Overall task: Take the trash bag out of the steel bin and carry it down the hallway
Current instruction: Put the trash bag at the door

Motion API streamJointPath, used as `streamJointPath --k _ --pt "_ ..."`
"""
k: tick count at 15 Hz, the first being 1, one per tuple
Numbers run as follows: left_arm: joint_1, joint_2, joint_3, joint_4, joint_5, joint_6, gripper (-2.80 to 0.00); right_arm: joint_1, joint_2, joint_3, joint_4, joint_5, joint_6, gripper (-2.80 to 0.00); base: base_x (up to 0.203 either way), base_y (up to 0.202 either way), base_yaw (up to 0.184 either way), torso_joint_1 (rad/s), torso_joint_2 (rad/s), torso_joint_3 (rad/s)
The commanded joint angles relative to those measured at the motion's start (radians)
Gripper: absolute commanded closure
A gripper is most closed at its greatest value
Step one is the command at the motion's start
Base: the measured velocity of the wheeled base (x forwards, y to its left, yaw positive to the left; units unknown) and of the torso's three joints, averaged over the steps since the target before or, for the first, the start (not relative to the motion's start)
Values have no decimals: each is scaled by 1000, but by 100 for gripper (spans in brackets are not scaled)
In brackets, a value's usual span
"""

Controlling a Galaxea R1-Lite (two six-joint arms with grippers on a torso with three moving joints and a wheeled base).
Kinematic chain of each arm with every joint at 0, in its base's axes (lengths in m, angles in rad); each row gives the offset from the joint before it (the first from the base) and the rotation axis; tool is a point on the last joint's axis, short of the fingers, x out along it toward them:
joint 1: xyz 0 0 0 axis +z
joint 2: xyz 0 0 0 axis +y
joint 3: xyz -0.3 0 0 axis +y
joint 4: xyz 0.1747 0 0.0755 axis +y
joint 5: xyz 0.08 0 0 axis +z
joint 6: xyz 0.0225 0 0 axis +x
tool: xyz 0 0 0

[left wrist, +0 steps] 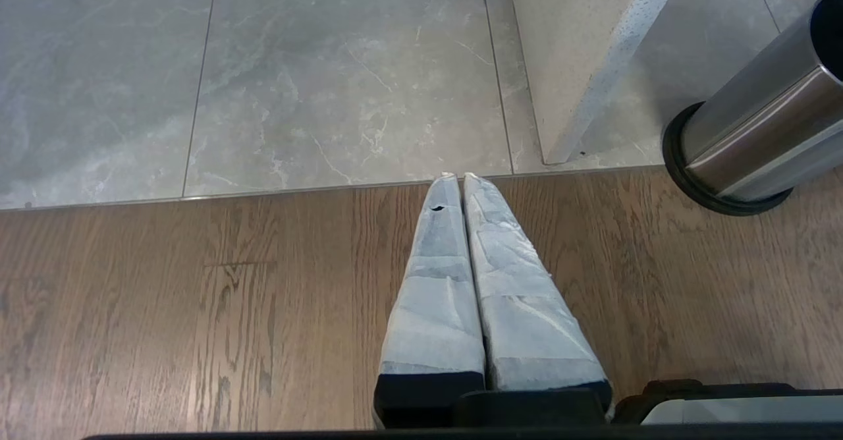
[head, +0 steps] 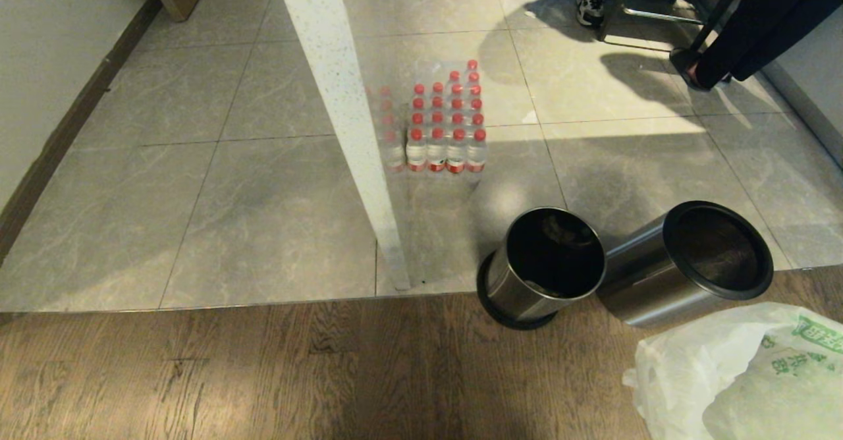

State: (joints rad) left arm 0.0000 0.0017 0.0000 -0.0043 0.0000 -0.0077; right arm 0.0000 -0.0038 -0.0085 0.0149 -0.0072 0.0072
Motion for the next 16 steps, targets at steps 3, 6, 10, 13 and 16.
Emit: streamJointPath --k 3,6,10,13,16 --pt "0 0 0 0 0 -3 0 0 2 1 0 0 -1 0 0 0 0 2 2 46" --pt "0 0 0 -2 0 -3 0 0 2 1 0 0 -1 0 0 0 0 0 1 167" --pt "0 0 0 0 0 -3 0 0 2 0 0 0 -1 0 0 0 0 3 2 201" --pt "0 0 0 0 0 -3 0 0 2 1 0 0 -1 0 0 0 0 2 2 202" --pt "0 0 0 -2 0 -3 0 0 2 0 0 0 -1 0 0 0 0 2 3 203"
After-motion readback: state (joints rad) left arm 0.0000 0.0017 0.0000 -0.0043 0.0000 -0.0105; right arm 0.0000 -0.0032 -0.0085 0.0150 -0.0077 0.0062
